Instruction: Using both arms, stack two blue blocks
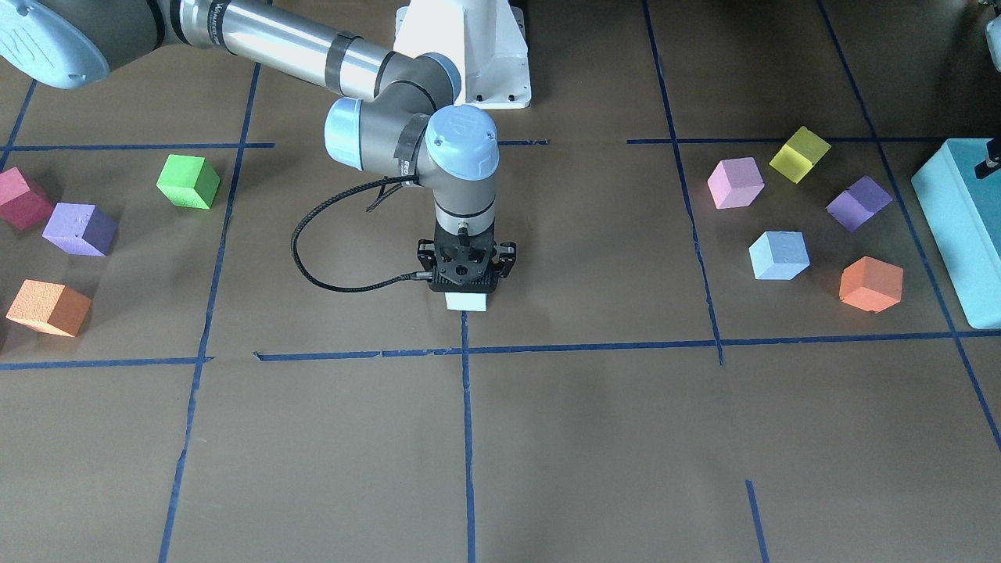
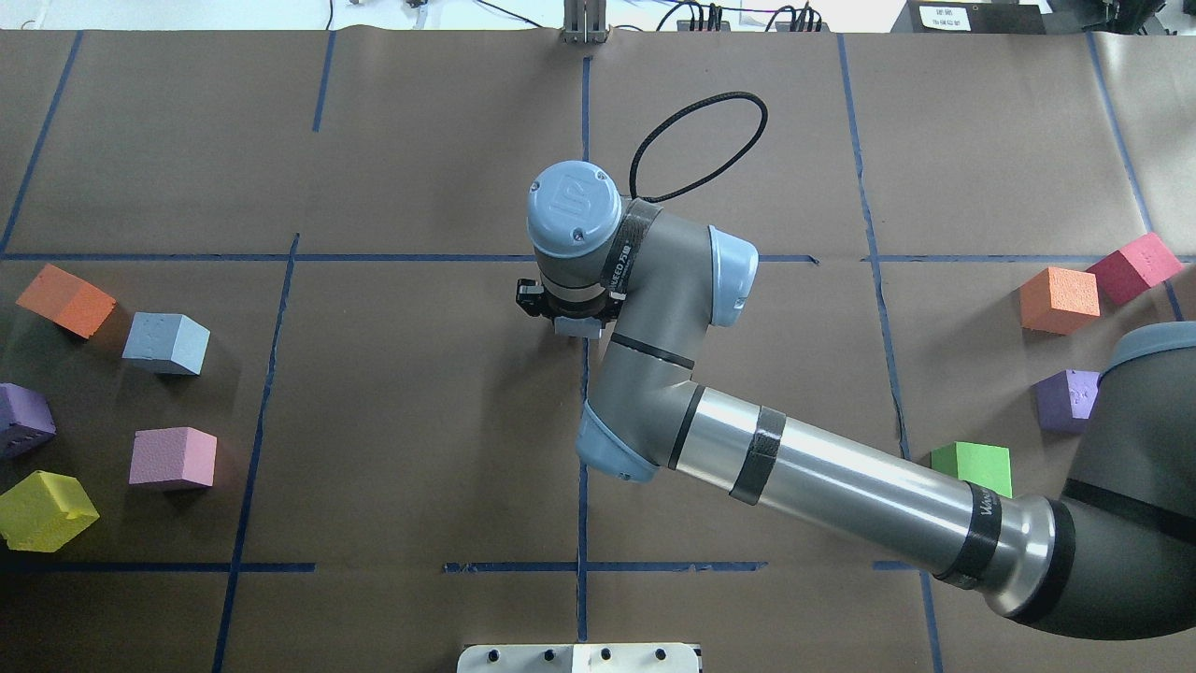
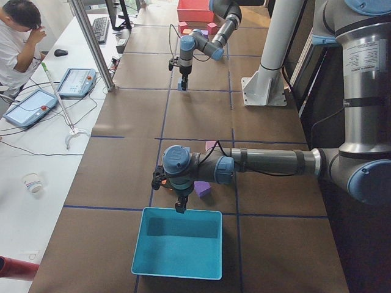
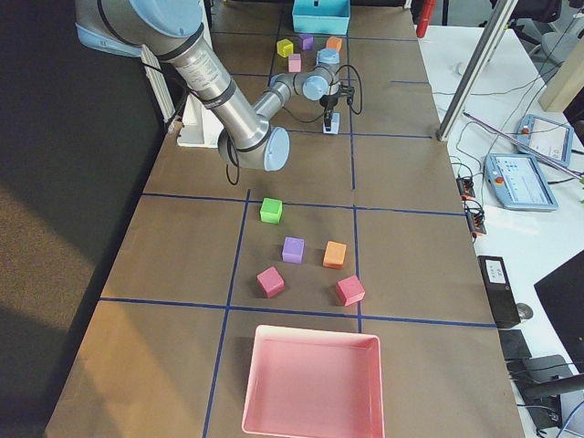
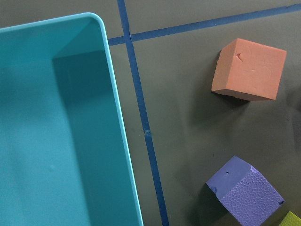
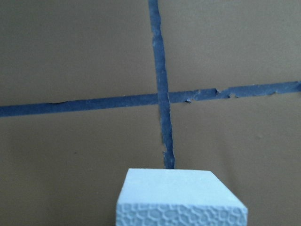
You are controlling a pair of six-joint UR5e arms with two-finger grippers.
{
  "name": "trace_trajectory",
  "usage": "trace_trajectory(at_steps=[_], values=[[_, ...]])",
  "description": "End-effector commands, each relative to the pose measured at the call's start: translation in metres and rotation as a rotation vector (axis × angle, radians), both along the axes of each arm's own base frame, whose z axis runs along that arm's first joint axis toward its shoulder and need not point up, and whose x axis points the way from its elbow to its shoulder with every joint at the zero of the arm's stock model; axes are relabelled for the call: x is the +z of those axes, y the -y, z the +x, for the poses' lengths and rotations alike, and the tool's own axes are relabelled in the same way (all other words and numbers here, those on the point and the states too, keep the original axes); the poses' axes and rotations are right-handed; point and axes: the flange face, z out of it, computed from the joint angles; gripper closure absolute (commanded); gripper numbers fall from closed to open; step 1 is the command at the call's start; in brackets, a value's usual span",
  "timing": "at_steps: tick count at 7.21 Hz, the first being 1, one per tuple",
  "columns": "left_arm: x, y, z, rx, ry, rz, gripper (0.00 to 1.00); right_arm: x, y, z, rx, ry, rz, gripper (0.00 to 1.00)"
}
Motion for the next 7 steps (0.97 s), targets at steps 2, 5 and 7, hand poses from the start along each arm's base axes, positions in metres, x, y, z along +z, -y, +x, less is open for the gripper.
trace_trajectory(at_steps=[2,5,7], values=[[-0.001,0.0,0.0,0.0,-0.001,0.004,0.0,-0.017,0.005,0.01,0.017,0.044,0.023,0.01],[-0.003,0.001,-0.001,-0.002,0.0,0.01,0.0,-0.04,0.05,0.096,-0.019,0.039,0.0,0.01],[-0.003,0.006,-0.001,-0.007,0.025,0.009,0.0,0.027,0.114,0.255,-0.157,0.046,0.047,0.01]])
